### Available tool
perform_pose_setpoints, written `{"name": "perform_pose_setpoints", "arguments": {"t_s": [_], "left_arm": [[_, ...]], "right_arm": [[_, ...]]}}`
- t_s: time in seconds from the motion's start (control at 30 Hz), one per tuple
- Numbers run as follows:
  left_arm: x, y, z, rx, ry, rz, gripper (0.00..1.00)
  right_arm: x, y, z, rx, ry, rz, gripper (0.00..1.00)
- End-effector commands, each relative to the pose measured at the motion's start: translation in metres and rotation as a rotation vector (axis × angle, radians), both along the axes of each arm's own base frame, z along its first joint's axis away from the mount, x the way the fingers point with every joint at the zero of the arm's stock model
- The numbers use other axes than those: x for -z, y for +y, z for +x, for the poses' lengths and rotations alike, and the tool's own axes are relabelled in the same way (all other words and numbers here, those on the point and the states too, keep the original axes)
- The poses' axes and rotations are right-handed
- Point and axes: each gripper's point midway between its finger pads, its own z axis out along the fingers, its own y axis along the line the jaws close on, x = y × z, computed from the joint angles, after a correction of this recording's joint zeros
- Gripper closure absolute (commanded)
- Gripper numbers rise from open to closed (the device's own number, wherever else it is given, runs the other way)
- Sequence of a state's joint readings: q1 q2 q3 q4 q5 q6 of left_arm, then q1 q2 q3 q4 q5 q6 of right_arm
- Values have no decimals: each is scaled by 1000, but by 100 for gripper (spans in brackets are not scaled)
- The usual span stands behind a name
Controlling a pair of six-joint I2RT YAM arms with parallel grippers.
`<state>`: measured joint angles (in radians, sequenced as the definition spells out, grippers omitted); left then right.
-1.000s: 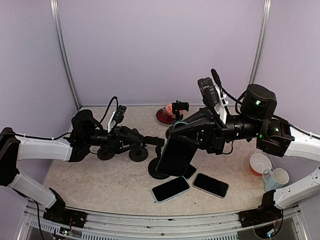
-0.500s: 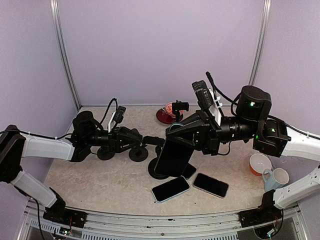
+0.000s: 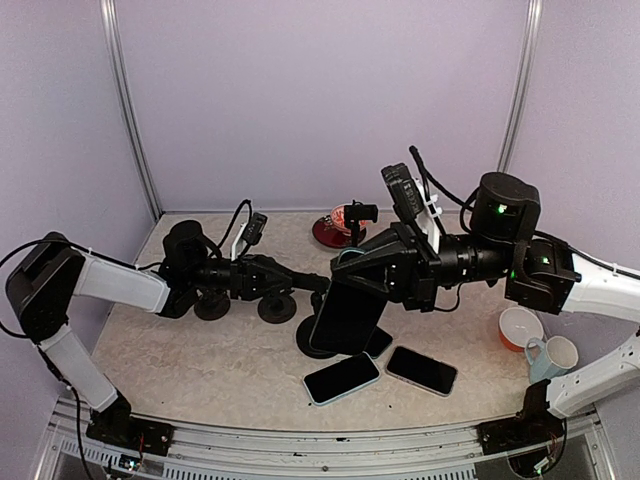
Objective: Place the phone on the phone stand
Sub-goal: Move the phone stand to the center of the board.
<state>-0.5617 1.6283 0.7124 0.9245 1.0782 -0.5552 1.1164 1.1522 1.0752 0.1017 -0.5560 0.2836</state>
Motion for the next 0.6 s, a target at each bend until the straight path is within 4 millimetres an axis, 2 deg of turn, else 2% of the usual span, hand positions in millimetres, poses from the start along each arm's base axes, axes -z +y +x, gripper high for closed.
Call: {"name": "perform_pose_setpoints", "arguments": {"t_s": [0.0,0.4,0.57], "left_arm": [[-14,-1,0,40,-40,-46,54],[-15,-2,-1,50,-39,-64,99],[-17,-5,-5,63,-32,-74,100]], "right_arm": [[-10,-1,3,13,-25,34,100],[-6,3,7,16,-31,21,100],[-5,12,5,-23,-28,12,100]]}}
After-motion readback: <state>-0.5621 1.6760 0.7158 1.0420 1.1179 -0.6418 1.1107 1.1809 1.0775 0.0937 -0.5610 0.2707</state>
